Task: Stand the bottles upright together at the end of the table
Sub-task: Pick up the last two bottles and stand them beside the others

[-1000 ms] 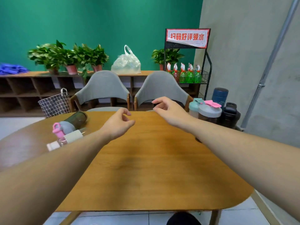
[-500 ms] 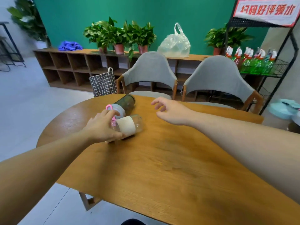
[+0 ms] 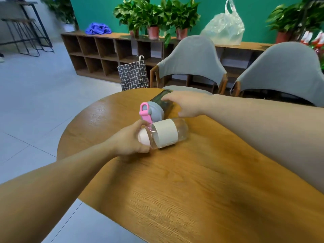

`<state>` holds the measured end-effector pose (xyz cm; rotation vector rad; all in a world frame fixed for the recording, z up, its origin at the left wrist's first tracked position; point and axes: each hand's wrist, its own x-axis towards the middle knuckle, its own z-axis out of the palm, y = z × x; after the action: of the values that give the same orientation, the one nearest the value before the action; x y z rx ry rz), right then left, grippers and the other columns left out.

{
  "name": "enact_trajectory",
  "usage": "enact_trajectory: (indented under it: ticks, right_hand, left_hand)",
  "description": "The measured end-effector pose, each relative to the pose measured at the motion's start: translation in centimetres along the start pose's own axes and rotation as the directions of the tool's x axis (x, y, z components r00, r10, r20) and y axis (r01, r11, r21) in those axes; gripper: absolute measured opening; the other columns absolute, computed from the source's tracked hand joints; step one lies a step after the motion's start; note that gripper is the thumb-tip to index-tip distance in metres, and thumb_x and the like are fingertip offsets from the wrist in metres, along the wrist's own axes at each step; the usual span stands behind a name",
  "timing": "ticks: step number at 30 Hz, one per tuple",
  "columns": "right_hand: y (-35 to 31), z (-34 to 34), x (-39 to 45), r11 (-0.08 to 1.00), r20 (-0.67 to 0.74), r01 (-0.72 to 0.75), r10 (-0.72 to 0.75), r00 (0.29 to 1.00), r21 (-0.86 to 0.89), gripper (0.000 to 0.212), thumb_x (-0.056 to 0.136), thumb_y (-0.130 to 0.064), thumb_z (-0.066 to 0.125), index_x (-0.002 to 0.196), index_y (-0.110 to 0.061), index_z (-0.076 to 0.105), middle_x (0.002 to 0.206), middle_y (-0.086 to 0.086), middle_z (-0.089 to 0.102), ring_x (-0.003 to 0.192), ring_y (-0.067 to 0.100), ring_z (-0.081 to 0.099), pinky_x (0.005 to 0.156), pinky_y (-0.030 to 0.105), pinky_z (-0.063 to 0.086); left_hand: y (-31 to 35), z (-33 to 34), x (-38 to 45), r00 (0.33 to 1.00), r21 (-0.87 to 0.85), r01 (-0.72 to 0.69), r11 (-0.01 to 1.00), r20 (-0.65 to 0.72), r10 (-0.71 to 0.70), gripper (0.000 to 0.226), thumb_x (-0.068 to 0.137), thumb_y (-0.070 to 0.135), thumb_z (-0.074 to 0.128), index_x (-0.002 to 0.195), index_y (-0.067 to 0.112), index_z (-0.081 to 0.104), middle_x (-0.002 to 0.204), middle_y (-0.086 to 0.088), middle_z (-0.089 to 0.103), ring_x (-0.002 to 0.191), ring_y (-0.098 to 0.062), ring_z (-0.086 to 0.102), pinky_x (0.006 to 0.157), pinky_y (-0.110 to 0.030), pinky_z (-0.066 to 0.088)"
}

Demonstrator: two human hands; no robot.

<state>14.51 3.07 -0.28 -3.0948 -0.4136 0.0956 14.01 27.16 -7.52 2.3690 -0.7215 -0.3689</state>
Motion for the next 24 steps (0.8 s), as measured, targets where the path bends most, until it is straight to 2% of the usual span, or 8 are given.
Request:
enact_trajectory:
  ticks: [5,8,11,14,19,22,24]
  right_hand:
    - [0.0,0.1,5.1,0.990,0.128,0.090,-0.077,0.989,-0.105,0.096,0.078,-0.009,0.079,0.153,-0.031,0.024,0.154,0.001,0.038,0.138,0.025,0.037,0.107,0.039,0.039]
    - [0.5,0.6,7.5,0.979,0.178,0.115,-0.085,0.980,-0.168,0.102,0.074,-0.014,0.083,0.153,-0.035,0.022,0.152,0.000,0.040,0.137,0.026,0.036,0.108,0.046,0.040]
    - [0.4,1.2,8.9,0.970,0.155,0.166,-0.139,0.978,-0.178,0.095,0.074,-0.016,0.083,0.152,-0.031,0.028,0.151,0.000,0.041,0.137,0.025,0.037,0.110,0.046,0.038]
    - [0.5,1.7,9.6,0.953,0.109,0.198,-0.177,0.978,-0.227,0.089,0.074,-0.027,0.084,0.148,-0.032,0.034,0.145,0.000,0.042,0.129,0.023,0.040,0.104,0.040,0.042]
    - [0.8,2.3,9.0,0.977,0.075,0.182,-0.174,0.982,-0.113,0.087,0.067,-0.037,0.087,0.140,-0.032,0.041,0.139,-0.003,0.051,0.129,0.021,0.044,0.105,0.041,0.042]
    - [1.3,2.5,7.8,0.993,0.038,0.112,-0.111,0.993,-0.047,0.083,0.064,-0.046,0.086,0.134,-0.035,0.043,0.132,-0.006,0.056,0.123,0.019,0.050,0.101,0.041,0.044]
    - [1.7,2.3,6.6,0.999,-0.011,0.052,-0.052,0.999,0.014,0.085,0.058,-0.051,0.087,0.131,-0.036,0.045,0.126,-0.007,0.057,0.117,0.019,0.053,0.096,0.041,0.049]
  left_hand:
    - [-1.4,-0.8,1.1,0.997,-0.063,-0.069,0.996,0.031,0.071,0.078,0.066,0.021,0.090,0.130,0.029,0.046,0.110,0.008,0.062,0.094,-0.011,0.063,0.072,-0.016,0.050]
    - [-1.1,-1.4,1.5,0.992,-0.096,-0.092,0.991,0.075,0.099,0.073,0.068,0.022,0.089,0.127,0.029,0.045,0.110,0.007,0.059,0.096,-0.013,0.062,0.071,-0.021,0.053]
    - [-1.0,-2.1,1.9,0.992,-0.134,-0.092,0.987,0.073,0.103,0.073,0.068,0.022,0.090,0.124,0.032,0.046,0.113,0.006,0.057,0.099,-0.013,0.061,0.075,-0.021,0.054]
    - [-0.7,-2.7,2.0,0.993,-0.181,-0.084,0.980,0.068,0.098,0.070,0.066,0.022,0.091,0.120,0.037,0.048,0.113,0.008,0.056,0.100,-0.011,0.059,0.074,-0.017,0.051]
    - [0.3,-3.5,1.8,0.993,-0.253,-0.082,0.964,0.063,0.101,0.070,0.066,0.019,0.091,0.120,0.032,0.049,0.120,0.003,0.057,0.107,-0.017,0.061,0.085,-0.031,0.056]
    - [1.3,-3.7,1.7,0.991,-0.261,-0.103,0.960,0.054,0.121,0.068,0.065,0.023,0.091,0.118,0.035,0.050,0.121,0.002,0.056,0.111,-0.018,0.058,0.090,-0.042,0.055]
    - [2.3,-3.7,1.6,0.990,-0.263,-0.120,0.957,0.038,0.135,0.066,0.064,0.025,0.091,0.117,0.036,0.052,0.119,0.001,0.057,0.109,-0.019,0.058,0.088,-0.042,0.055]
